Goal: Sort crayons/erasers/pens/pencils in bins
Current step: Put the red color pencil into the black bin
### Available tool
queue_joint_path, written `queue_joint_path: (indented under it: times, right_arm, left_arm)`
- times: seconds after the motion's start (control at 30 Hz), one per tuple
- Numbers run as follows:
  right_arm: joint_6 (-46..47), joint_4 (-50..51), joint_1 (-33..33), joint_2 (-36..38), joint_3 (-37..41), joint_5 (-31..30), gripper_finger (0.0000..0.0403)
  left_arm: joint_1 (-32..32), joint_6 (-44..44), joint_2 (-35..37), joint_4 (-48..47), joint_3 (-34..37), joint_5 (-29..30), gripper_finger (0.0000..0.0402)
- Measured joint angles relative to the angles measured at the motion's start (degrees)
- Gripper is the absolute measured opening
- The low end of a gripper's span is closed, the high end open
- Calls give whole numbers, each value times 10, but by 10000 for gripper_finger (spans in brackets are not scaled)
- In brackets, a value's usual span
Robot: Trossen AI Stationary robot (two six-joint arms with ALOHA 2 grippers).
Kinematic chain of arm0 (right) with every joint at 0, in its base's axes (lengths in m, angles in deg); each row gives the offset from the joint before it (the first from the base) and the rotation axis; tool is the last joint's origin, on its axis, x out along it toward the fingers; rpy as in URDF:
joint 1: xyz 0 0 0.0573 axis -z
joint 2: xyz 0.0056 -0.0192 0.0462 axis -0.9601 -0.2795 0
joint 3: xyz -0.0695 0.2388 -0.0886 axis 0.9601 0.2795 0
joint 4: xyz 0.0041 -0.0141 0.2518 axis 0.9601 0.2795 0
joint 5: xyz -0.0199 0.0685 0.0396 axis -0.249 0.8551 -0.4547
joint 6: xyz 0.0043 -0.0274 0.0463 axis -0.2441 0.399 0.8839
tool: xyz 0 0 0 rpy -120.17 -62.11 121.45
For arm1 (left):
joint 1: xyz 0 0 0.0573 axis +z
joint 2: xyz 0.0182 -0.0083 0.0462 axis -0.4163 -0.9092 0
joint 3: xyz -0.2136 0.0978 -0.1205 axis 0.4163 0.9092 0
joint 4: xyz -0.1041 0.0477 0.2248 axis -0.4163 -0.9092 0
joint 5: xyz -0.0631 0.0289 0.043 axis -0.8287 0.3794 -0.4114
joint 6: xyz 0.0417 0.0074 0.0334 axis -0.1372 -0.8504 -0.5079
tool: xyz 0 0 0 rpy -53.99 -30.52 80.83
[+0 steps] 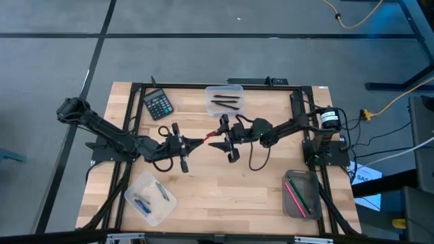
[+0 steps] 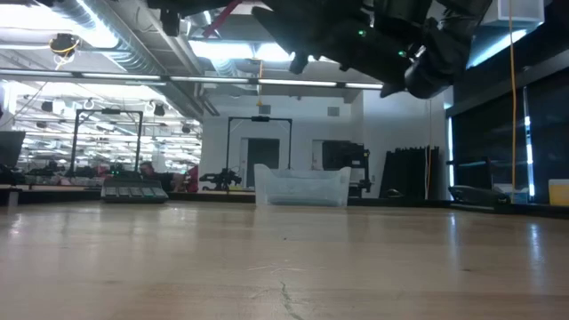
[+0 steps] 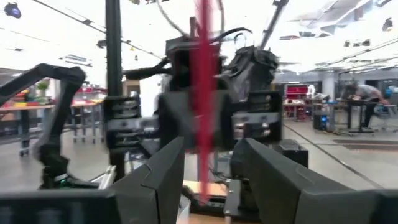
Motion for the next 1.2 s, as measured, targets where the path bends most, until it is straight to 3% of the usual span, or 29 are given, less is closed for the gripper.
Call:
queue_joint_path:
  times: [0.23,0.5,0.63,0.8,1.03,1.2]
  right_arm:
    - [-1,-54,0,24,36,-1,170]
    - [-69,27,-57,4,-26,-36,167]
    - [-111,39,-85,3,-31,-132,129]
    - [-150,42,-108,3,-28,-205,29]
    - [-162,66,-113,3,-35,-206,29]
    - [-143,226,-106,38,-67,-228,24]
  left_arm:
    - [3,-14,0,0,0,-1,3]
    - [2,18,-20,-26,0,-24,6]
    - [-2,20,-21,-23,0,-21,3]
    - [-8,12,-21,-6,0,-29,7]
    - [-45,25,-19,-33,0,-53,45]
    - [-96,126,-21,-151,0,-83,85]
